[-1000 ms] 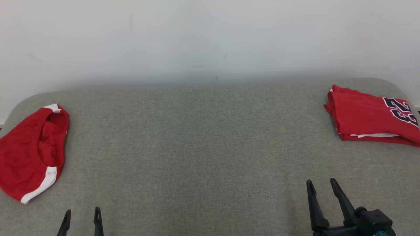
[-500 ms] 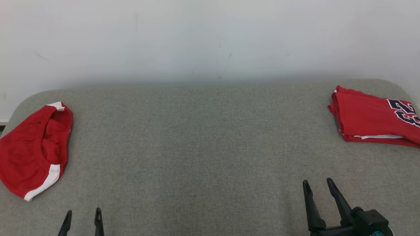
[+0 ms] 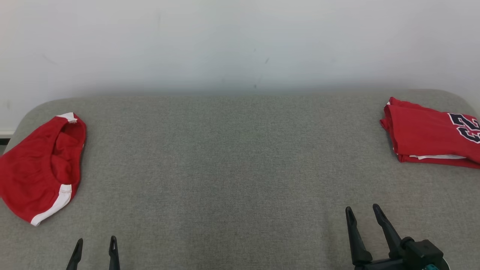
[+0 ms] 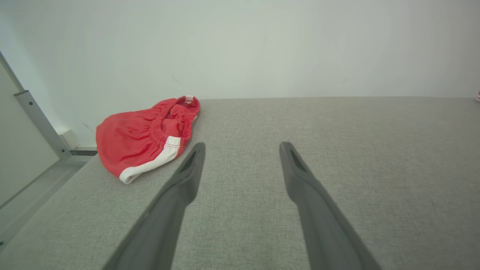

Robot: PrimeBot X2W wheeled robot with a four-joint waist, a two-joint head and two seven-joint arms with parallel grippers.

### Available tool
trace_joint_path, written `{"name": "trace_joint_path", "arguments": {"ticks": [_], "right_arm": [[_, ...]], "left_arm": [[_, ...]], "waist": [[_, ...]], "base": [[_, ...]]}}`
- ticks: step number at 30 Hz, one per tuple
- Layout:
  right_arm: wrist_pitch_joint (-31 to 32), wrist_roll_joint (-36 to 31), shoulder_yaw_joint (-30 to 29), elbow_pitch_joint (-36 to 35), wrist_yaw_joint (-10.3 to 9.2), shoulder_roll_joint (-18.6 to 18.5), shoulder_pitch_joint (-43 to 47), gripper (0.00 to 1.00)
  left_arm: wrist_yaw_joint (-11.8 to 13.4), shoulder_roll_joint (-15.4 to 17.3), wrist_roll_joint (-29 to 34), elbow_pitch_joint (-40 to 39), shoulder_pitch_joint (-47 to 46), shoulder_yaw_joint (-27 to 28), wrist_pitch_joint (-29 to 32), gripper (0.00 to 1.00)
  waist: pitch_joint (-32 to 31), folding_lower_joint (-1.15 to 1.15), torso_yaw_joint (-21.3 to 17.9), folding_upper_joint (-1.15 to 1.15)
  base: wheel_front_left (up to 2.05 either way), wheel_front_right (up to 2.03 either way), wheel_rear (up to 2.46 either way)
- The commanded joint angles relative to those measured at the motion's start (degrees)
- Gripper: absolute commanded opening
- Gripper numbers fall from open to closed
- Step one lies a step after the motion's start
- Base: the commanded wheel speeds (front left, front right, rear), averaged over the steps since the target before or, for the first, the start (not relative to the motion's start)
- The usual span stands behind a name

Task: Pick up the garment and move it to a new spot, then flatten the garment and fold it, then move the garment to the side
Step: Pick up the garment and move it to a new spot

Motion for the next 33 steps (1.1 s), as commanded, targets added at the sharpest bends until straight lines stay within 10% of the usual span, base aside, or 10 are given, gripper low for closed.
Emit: {"name": "trace_joint_path", "arguments": {"ticks": [1,33], "right_arm": [[-0.2,-0.1,0.1,0.1,-0.15,0.0,0.3,1.0],[-0.2,1.1,1.9,1.8,-0.15,0.2,0.8,1.0]], "left_arm": [[0.0,0.1,0.1,-0.1,-0.6,0.0,-0.2,1.0],[1.5,1.3,-1.4,1.2,0.3,2.5,-0.2,1.0]], "waist": [[0.1,0.0,0.3,0.0],[-0.5,0.0,22.5,0.0]], "base": [[0.0,0.0,0.0],[0.0,0.0,0.0]]}}
